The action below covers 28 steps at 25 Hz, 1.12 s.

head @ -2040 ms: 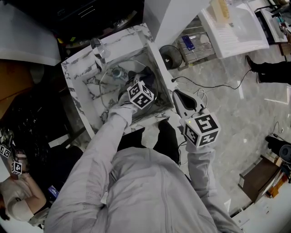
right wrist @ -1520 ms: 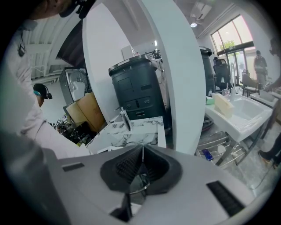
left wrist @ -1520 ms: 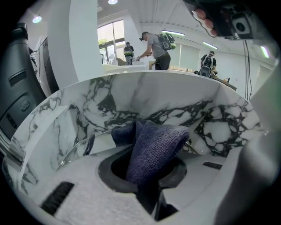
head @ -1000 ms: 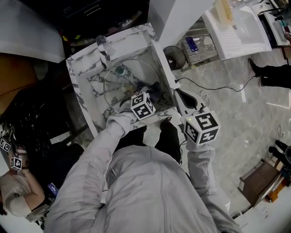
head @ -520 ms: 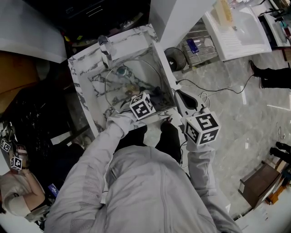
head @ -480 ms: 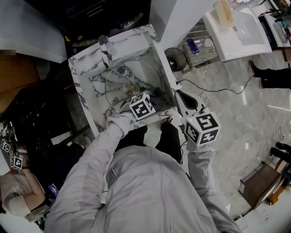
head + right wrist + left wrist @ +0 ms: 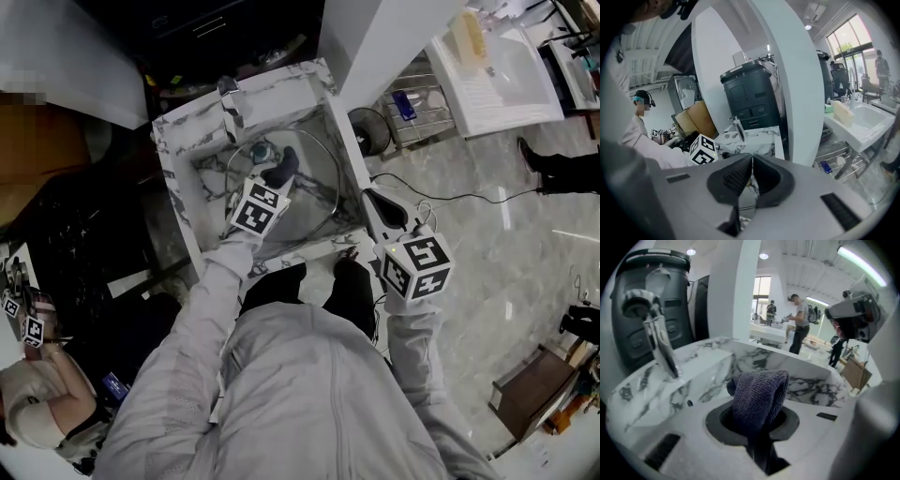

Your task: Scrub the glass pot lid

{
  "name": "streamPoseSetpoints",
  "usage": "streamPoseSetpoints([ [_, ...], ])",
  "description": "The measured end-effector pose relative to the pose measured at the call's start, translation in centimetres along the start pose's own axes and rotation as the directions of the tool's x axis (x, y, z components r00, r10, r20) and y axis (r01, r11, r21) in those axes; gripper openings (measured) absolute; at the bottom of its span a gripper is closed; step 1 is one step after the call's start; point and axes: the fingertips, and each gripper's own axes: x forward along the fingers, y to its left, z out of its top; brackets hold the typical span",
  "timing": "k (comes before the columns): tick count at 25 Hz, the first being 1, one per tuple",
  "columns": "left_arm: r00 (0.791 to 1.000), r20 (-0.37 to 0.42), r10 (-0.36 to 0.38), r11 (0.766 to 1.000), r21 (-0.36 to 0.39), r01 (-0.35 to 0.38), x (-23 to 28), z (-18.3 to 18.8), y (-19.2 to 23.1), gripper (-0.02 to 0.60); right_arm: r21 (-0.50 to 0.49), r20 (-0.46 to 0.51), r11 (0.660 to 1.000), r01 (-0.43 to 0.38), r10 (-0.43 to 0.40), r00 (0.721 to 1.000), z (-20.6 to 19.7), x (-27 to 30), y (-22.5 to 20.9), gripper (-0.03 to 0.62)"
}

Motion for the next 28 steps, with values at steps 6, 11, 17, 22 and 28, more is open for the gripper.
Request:
streamPoseSetpoints([
  [6, 0.955, -0.108, 0.276, 0.960, 0.066, -0.271, 0.1, -2.8, 8.3, 0.075, -0.003, -0.018, 1.000, -0.005, 0.004, 1.000, -0.7, -0.1, 0.1, 0.031],
  [11, 0.930, -0.194, 0.311, 0.949, 0.121, -0.292, 2.3, -5.2, 9.7, 0.076, 0.006, -0.042, 1.000, 0.003, -0.003, 0.999, -1.8, -0.6, -0.5, 0.031],
  [17, 0.930, -0.232, 0.284, 0.959, 0.063, -0.277, 4.4, -6.3, 8.5, 0.075, 0.013, -0.062, 1.000, 0.008, -0.007, 0.998, -2.6, -0.7, -1.3, 0.031],
  [22, 0.942, -0.244, 0.232, 0.973, 0.055, -0.225, 4.9, -6.4, 6.4, 0.075, 0.013, -0.059, 1.000, 0.005, -0.004, 0.998, -2.6, -0.6, -1.5, 0.031],
  [28, 0.954, -0.249, 0.165, 0.986, 0.034, -0.162, 5.6, -6.5, 3.2, 0.075, 0.011, -0.049, 1.000, 0.003, -0.003, 0.999, -2.3, -0.6, -1.5, 0.031],
])
